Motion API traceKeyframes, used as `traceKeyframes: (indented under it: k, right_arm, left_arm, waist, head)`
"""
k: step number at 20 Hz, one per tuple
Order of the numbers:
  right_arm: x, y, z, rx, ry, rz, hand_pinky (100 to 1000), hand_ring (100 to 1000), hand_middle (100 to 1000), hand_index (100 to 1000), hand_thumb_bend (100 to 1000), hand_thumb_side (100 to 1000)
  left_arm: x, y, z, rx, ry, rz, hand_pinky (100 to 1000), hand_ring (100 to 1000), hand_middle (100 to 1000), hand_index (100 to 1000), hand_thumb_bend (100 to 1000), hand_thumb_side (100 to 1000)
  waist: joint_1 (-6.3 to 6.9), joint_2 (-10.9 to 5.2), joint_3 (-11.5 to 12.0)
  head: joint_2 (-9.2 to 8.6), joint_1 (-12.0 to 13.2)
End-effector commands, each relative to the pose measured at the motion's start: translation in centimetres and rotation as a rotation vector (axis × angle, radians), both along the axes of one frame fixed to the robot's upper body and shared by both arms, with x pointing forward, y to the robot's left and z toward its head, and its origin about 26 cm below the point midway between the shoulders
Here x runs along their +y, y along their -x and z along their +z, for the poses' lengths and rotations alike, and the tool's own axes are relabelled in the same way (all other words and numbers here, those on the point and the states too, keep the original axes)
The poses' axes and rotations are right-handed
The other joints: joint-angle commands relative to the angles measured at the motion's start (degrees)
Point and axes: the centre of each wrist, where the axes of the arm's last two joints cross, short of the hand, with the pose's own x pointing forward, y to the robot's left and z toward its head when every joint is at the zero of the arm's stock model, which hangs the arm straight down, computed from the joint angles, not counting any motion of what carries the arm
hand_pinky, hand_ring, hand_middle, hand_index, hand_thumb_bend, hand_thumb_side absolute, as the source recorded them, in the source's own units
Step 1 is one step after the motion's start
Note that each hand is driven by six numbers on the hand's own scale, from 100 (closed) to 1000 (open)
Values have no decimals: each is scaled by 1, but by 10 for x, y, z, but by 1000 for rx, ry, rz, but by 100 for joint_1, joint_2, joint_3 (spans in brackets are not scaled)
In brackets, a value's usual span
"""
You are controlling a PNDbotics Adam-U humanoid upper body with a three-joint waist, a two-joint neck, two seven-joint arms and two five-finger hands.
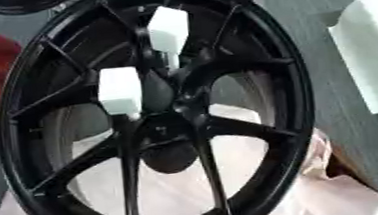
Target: Pull the pin out of the wheel hub.
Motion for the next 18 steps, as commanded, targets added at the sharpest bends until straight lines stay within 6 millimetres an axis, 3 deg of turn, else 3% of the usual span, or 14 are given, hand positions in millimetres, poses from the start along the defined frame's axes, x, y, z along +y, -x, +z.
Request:
traceKeyframes:
  k: [1, 3, 5, 7, 12, 18]
  right_arm:
    - [-1, 2, 8, -24, 17, 9, 866, 775, 672, 686, 100, 547]
    - [-1, 2, 9, -25, 18, 9, 866, 775, 673, 687, 100, 544]
    - [-1, 2, 9, -26, 19, 9, 866, 775, 673, 687, 100, 542]
    - [-2, 2, 9, -27, 20, 9, 866, 775, 673, 687, 100, 538]
    - [-3, 2, 10, -36, 26, 10, 866, 775, 673, 687, 100, 531]
    - [-4, 1, 13, -57, 33, 11, 866, 775, 673, 687, 100, 517]
  left_arm:
    - [12, 9, 20, -38, -42, 22, 929, 864, 838, 953, 348, 827]
    - [11, 9, 21, -38, -39, 13, 923, 857, 827, 941, 311, 822]
    - [9, 9, 23, -55, -18, 6, 910, 825, 778, 898, 100, 741]
    - [3, 10, 28, -115, 47, -23, 895, 782, 730, 874, 100, 791]
    - [-24, 22, 46, -376, 305, -169, 863, 694, 631, 844, 100, 710]
    - [-61, 37, 41, -546, 676, -310, 870, 686, 628, 865, 100, 788]
  waist:
    - [-1, -144, 10]
    - [-1, -147, 10]
    - [-3, -153, 10]
    - [-11, -159, 12]
    - [-34, -170, 22]
    - [-48, -167, 11]
  head:
    - [-72, 0]
    - [-66, -1]
    - [-56, -4]
    - [-51, -3]
    - [-33, 13]
    - [-19, 40]
